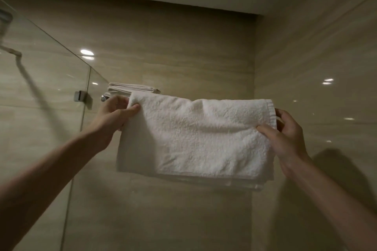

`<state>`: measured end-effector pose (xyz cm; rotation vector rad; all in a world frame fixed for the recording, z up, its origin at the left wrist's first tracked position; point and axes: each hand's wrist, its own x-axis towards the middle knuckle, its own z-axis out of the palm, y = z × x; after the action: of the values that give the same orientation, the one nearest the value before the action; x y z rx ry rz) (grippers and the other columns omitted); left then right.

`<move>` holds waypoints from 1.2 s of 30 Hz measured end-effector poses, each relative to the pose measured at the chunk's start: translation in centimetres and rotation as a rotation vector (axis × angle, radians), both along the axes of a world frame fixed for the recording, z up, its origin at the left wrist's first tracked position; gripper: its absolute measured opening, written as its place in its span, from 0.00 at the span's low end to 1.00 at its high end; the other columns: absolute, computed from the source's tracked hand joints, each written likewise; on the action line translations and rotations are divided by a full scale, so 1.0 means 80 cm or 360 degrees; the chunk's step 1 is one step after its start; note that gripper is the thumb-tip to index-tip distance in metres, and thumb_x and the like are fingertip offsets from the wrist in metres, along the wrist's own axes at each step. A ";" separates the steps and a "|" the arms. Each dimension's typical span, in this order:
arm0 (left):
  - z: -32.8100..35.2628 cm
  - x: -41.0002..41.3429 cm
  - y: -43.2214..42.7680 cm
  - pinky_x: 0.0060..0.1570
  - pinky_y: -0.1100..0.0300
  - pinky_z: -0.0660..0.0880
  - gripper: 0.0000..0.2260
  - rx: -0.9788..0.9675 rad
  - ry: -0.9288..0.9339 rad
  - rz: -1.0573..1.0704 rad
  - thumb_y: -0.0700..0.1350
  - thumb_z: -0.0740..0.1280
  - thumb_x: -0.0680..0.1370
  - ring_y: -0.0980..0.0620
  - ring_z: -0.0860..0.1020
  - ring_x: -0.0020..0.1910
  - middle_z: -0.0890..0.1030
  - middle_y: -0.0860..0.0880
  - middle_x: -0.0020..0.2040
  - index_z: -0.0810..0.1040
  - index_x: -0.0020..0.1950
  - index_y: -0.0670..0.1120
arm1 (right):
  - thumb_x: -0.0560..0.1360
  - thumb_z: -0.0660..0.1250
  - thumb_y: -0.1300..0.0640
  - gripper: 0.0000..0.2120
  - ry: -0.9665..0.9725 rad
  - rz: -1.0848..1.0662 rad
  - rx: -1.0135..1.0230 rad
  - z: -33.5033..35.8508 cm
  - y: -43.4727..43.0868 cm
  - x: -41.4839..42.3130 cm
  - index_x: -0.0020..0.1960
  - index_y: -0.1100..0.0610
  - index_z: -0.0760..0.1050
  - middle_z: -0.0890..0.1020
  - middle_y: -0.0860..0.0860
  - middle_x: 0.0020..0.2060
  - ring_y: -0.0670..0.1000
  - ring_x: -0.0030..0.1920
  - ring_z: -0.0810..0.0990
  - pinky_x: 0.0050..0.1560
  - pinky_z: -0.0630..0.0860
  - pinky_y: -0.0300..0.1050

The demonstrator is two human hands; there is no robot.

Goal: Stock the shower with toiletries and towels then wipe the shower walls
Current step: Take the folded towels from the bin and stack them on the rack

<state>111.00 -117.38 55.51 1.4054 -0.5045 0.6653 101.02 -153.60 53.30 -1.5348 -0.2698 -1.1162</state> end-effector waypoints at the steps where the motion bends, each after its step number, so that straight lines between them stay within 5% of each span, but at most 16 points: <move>1: 0.012 0.015 -0.007 0.44 0.53 0.77 0.11 0.0013 -0.0017 0.0039 0.43 0.72 0.77 0.49 0.80 0.45 0.83 0.44 0.52 0.76 0.57 0.43 | 0.74 0.72 0.62 0.15 -0.0005 0.0000 -0.0020 0.011 -0.004 0.014 0.53 0.43 0.77 0.85 0.45 0.45 0.45 0.42 0.85 0.40 0.82 0.47; 5: 0.063 0.068 -0.042 0.50 0.50 0.79 0.12 0.0014 -0.0090 0.0134 0.45 0.74 0.76 0.47 0.80 0.47 0.83 0.45 0.51 0.77 0.56 0.43 | 0.75 0.72 0.62 0.17 -0.0011 -0.0018 -0.0039 0.050 -0.030 0.069 0.59 0.46 0.76 0.84 0.46 0.48 0.46 0.42 0.86 0.39 0.82 0.46; 9: 0.104 0.118 -0.071 0.36 0.57 0.78 0.14 0.0087 -0.0175 0.0197 0.46 0.73 0.77 0.51 0.80 0.42 0.83 0.47 0.50 0.75 0.59 0.43 | 0.74 0.72 0.61 0.18 -0.0104 -0.0088 -0.0019 0.094 -0.057 0.129 0.61 0.48 0.75 0.83 0.46 0.48 0.47 0.43 0.84 0.37 0.79 0.43; 15: 0.160 0.183 -0.107 0.37 0.59 0.75 0.15 0.0064 -0.0333 0.0364 0.43 0.72 0.78 0.53 0.77 0.44 0.79 0.46 0.50 0.73 0.62 0.44 | 0.72 0.73 0.61 0.22 -0.0165 0.0037 0.0101 0.156 -0.095 0.231 0.64 0.50 0.74 0.82 0.47 0.49 0.49 0.45 0.83 0.41 0.80 0.45; 22: 0.201 0.257 -0.136 0.36 0.58 0.74 0.11 0.0076 -0.0377 0.0696 0.45 0.71 0.79 0.47 0.77 0.45 0.79 0.42 0.54 0.73 0.58 0.47 | 0.71 0.73 0.60 0.20 -0.0046 0.0134 0.0097 0.190 -0.123 0.329 0.62 0.52 0.77 0.84 0.51 0.49 0.51 0.44 0.84 0.37 0.80 0.44; 25: 0.211 0.280 -0.148 0.39 0.56 0.73 0.14 0.0172 -0.0338 0.0934 0.48 0.68 0.79 0.46 0.76 0.48 0.77 0.41 0.56 0.73 0.62 0.44 | 0.72 0.71 0.62 0.13 -0.0030 0.0127 0.0084 0.198 -0.125 0.354 0.56 0.54 0.79 0.83 0.51 0.45 0.49 0.41 0.84 0.29 0.78 0.37; 28: 0.218 0.295 -0.157 0.34 0.58 0.70 0.11 0.0404 -0.0302 0.1139 0.48 0.67 0.81 0.48 0.74 0.40 0.77 0.41 0.54 0.70 0.60 0.46 | 0.74 0.69 0.64 0.09 0.0034 0.0092 -0.0012 0.204 -0.126 0.366 0.51 0.52 0.77 0.80 0.47 0.40 0.45 0.37 0.80 0.26 0.73 0.34; 30: 0.216 0.299 -0.158 0.34 0.57 0.68 0.10 0.0751 -0.0318 0.1391 0.45 0.67 0.80 0.46 0.76 0.43 0.79 0.42 0.53 0.72 0.60 0.46 | 0.75 0.69 0.62 0.09 0.0169 0.0060 -0.0115 0.205 -0.129 0.370 0.53 0.52 0.77 0.80 0.48 0.40 0.46 0.37 0.79 0.30 0.72 0.37; 33: 0.210 0.301 -0.156 0.35 0.58 0.68 0.08 0.1329 -0.0660 0.1883 0.43 0.66 0.81 0.46 0.78 0.42 0.84 0.44 0.50 0.77 0.59 0.47 | 0.77 0.69 0.59 0.07 0.0493 -0.0061 -0.0354 0.206 -0.130 0.371 0.55 0.56 0.77 0.79 0.51 0.40 0.48 0.37 0.78 0.33 0.71 0.40; 36: 0.203 0.285 -0.166 0.33 0.60 0.73 0.06 0.1443 -0.1035 0.1763 0.45 0.64 0.82 0.50 0.81 0.36 0.86 0.47 0.45 0.79 0.57 0.48 | 0.78 0.70 0.58 0.18 0.0602 -0.0278 -0.0587 0.206 -0.135 0.371 0.65 0.64 0.74 0.80 0.62 0.55 0.56 0.46 0.79 0.43 0.74 0.45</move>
<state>133.84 -130.65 71.74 2.3280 -0.5225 2.0011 130.67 -164.43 69.82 -2.0951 -0.0849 -0.9160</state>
